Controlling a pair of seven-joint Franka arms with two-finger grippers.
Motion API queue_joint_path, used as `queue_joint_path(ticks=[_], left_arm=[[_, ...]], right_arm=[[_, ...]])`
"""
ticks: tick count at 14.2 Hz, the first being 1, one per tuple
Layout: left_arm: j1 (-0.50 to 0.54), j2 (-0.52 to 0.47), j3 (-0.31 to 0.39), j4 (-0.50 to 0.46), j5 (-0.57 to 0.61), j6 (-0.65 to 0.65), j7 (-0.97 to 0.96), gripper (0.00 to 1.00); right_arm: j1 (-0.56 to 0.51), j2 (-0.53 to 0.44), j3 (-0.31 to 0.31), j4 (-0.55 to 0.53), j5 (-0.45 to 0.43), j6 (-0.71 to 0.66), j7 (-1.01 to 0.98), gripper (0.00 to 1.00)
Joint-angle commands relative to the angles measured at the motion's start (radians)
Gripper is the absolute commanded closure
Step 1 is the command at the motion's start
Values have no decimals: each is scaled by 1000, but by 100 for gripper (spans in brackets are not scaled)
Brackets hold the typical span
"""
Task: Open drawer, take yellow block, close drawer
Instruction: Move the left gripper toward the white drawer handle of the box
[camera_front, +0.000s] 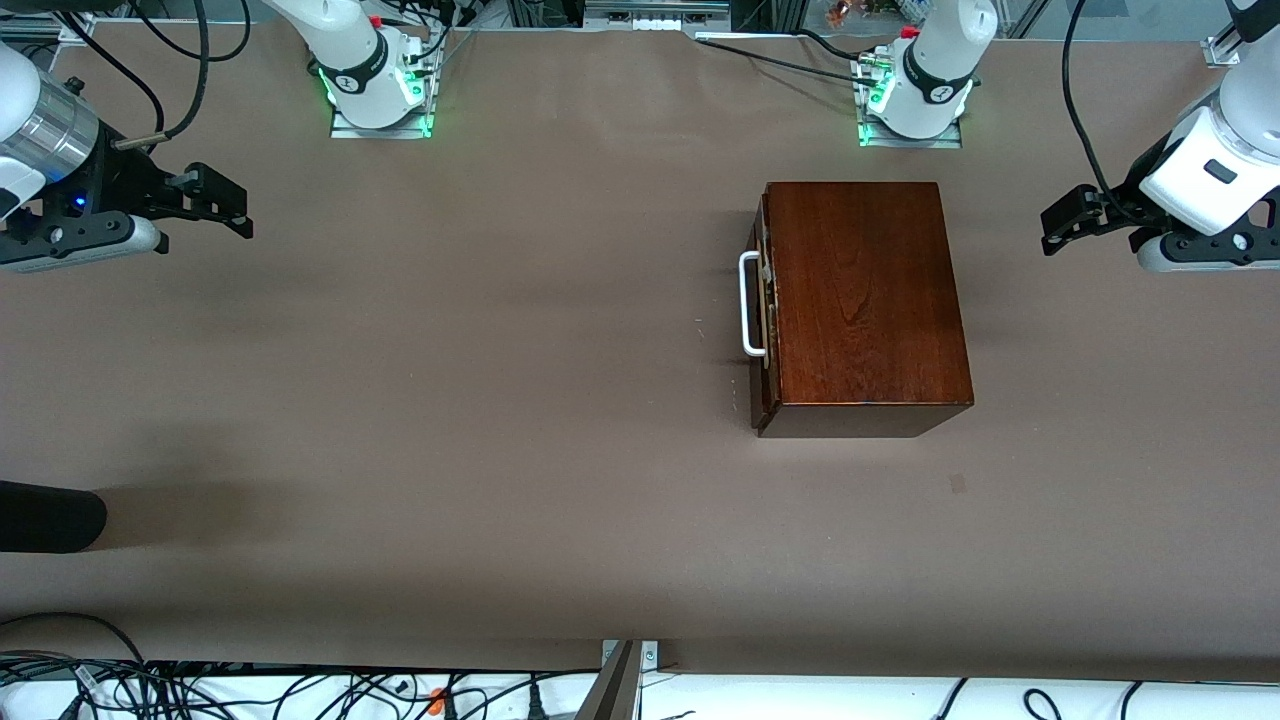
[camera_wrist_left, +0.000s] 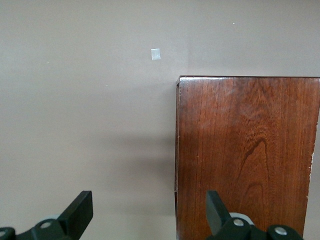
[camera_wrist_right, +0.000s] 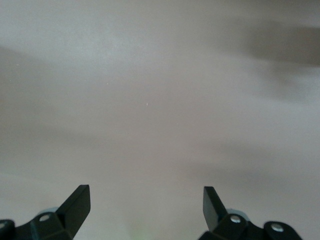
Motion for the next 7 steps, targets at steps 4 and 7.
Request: queue_joint_path(ticks=[4,7], left_arm=[[-2,16,-1,36,-19,-27,-5,0],[-3,15,-1,36,-23,-28,-8,0]], right_arm=[[4,3,4,17,-16,-9,14,0],[4,1,4,17,-17,-8,14,0]])
